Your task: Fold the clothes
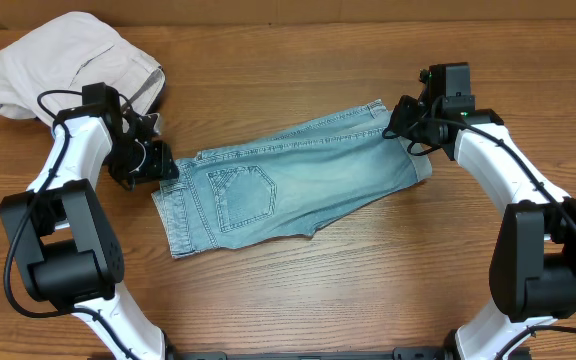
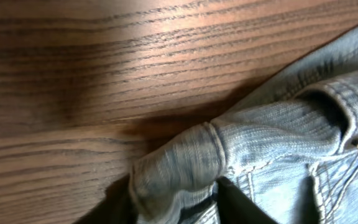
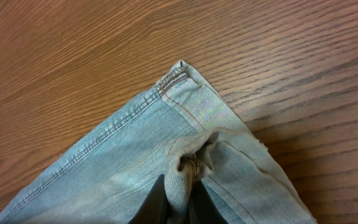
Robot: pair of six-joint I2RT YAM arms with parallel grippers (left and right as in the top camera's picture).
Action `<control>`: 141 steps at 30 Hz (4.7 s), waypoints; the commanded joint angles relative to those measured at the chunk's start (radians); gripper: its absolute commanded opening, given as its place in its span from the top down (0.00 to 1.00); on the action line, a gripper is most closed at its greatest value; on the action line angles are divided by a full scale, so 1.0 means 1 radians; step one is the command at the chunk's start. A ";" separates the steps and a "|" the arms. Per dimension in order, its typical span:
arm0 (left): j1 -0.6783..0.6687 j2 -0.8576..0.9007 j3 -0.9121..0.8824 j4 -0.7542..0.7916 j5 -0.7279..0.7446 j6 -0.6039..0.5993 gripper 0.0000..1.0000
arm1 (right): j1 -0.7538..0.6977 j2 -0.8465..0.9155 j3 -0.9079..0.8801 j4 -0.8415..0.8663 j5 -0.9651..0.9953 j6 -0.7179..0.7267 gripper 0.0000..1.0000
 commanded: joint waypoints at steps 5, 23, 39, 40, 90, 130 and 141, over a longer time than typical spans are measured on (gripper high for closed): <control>-0.002 0.003 0.001 -0.005 0.031 0.076 0.87 | -0.013 -0.029 0.027 0.010 0.007 -0.007 0.96; -0.002 0.003 0.108 -0.114 -0.033 0.129 0.31 | -0.013 -0.029 0.027 0.013 0.018 -0.007 0.96; -0.002 0.005 -0.016 0.061 0.057 0.208 0.50 | -0.013 -0.029 0.027 0.013 0.018 -0.006 0.96; -0.002 0.005 -0.016 0.071 0.064 0.208 0.55 | -0.013 -0.029 0.027 0.013 0.018 -0.006 0.96; -0.093 -0.611 -0.124 -0.639 0.233 0.010 0.90 | -0.017 -0.280 0.048 -0.145 0.249 -0.130 0.96; -0.249 -0.896 -0.285 -0.357 0.188 -0.218 0.96 | -0.094 -0.399 0.053 -0.345 0.096 -0.066 0.96; -0.360 -0.958 -0.428 -0.440 0.084 -0.414 0.96 | -0.113 -0.403 0.053 -0.512 0.182 0.001 0.96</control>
